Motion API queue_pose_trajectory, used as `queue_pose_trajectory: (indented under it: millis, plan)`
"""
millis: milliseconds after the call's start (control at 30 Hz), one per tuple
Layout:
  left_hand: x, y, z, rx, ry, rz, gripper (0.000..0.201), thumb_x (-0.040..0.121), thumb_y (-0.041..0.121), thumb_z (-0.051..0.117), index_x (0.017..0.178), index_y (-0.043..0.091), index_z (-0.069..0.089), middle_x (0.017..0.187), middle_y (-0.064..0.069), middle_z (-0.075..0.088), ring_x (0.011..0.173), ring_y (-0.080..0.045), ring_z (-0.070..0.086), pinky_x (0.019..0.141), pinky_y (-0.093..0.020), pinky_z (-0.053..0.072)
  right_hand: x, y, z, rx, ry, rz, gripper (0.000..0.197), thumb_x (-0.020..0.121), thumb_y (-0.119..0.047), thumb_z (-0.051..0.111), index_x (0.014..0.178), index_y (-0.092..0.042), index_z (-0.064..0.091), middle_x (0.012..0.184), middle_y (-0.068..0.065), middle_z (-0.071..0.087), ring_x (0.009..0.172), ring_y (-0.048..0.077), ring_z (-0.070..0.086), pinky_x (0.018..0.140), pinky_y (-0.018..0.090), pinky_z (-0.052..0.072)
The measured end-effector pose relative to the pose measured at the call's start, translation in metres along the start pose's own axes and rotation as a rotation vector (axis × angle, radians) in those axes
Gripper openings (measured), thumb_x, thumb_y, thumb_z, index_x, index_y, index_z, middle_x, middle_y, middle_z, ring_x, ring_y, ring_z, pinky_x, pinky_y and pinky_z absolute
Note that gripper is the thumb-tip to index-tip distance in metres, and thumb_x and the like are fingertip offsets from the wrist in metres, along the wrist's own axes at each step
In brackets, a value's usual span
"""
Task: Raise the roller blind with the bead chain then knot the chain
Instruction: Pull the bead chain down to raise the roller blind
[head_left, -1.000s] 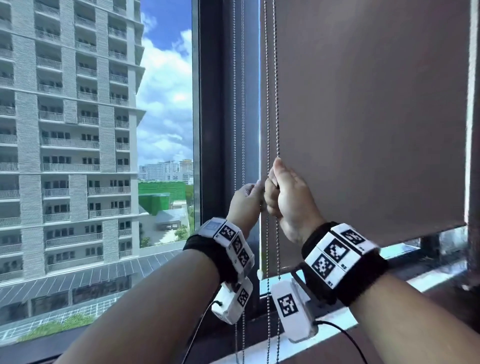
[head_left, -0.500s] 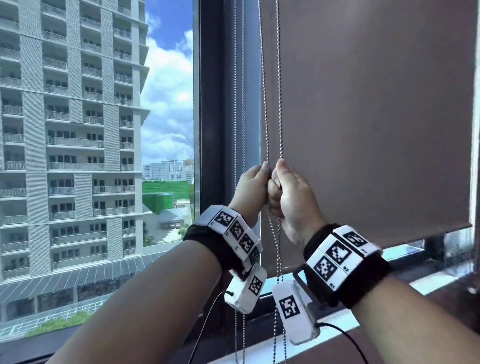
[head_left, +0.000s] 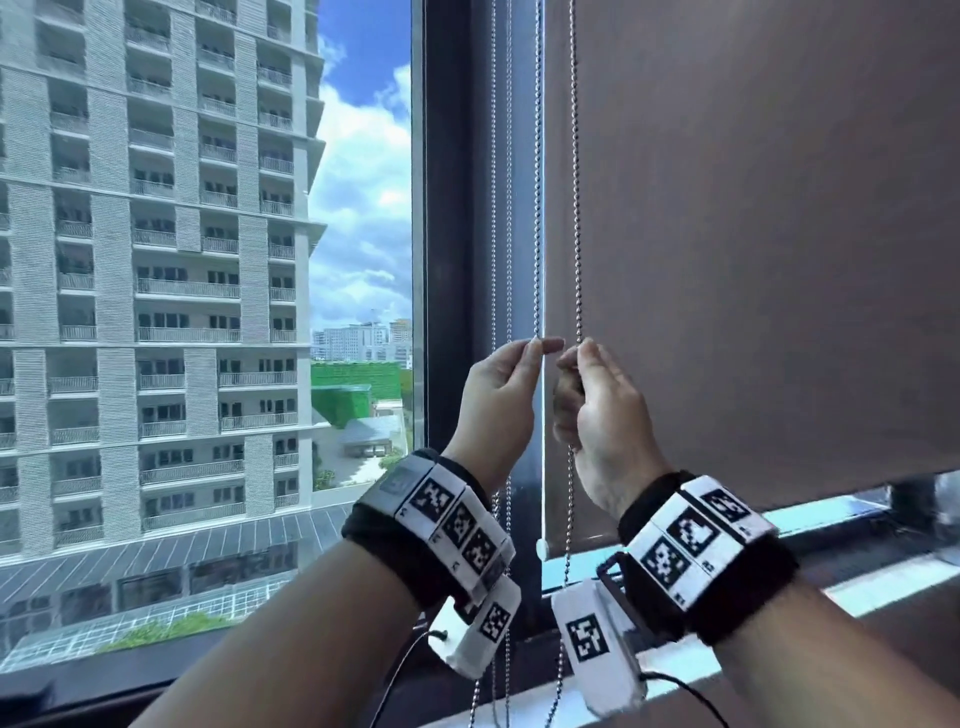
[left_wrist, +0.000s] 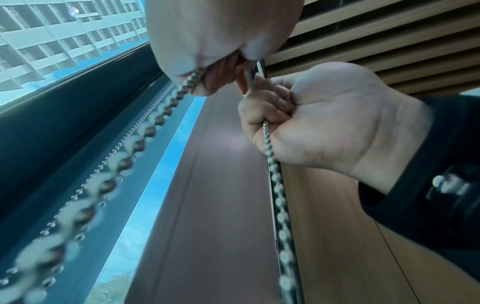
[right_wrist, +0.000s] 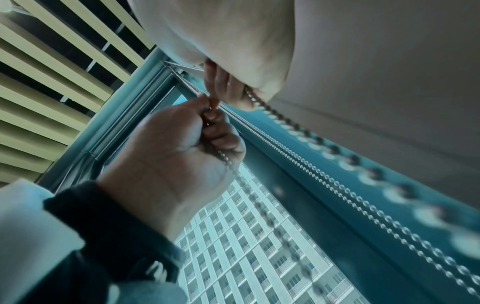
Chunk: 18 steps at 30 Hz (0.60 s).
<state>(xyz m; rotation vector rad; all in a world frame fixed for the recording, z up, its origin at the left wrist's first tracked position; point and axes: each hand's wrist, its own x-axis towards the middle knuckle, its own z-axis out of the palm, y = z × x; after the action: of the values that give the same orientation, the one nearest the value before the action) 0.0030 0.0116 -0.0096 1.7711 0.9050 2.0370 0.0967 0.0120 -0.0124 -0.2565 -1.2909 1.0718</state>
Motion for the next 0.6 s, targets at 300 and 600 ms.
queue_pose_trajectory:
  millis: [300, 600]
  plan:
    - [-0.019, 0.006, -0.004, 0.022, -0.111, -0.045, 0.025, 0.098, 0.025, 0.048, 0.098, 0.017, 0.072, 0.071, -0.036, 0.058, 0.060, -0.032, 0.058, 0.052, -0.047, 0.050, -0.028, 0.027, 0.004, 0.003, -0.087, 0.031, 0.024, 0.102, -0.025, 0.033, 0.087, -0.016, 0.049, 0.049, -0.018, 0.055, 0.045, -0.006, 0.049, 0.045, 0.008, 0.037]
    - [-0.026, 0.000, -0.003, 0.031, -0.128, -0.080, 0.035, 0.101, 0.025, 0.040, 0.070, 0.017, 0.053, 0.076, -0.005, 0.056, 0.068, -0.007, 0.054, 0.061, -0.010, 0.040, -0.058, 0.058, -0.001, -0.111, -0.101, 0.147, 0.022, 0.099, -0.015, 0.033, 0.080, -0.010, 0.043, 0.055, -0.001, 0.033, 0.046, 0.009, 0.027, 0.042, 0.019, 0.025]
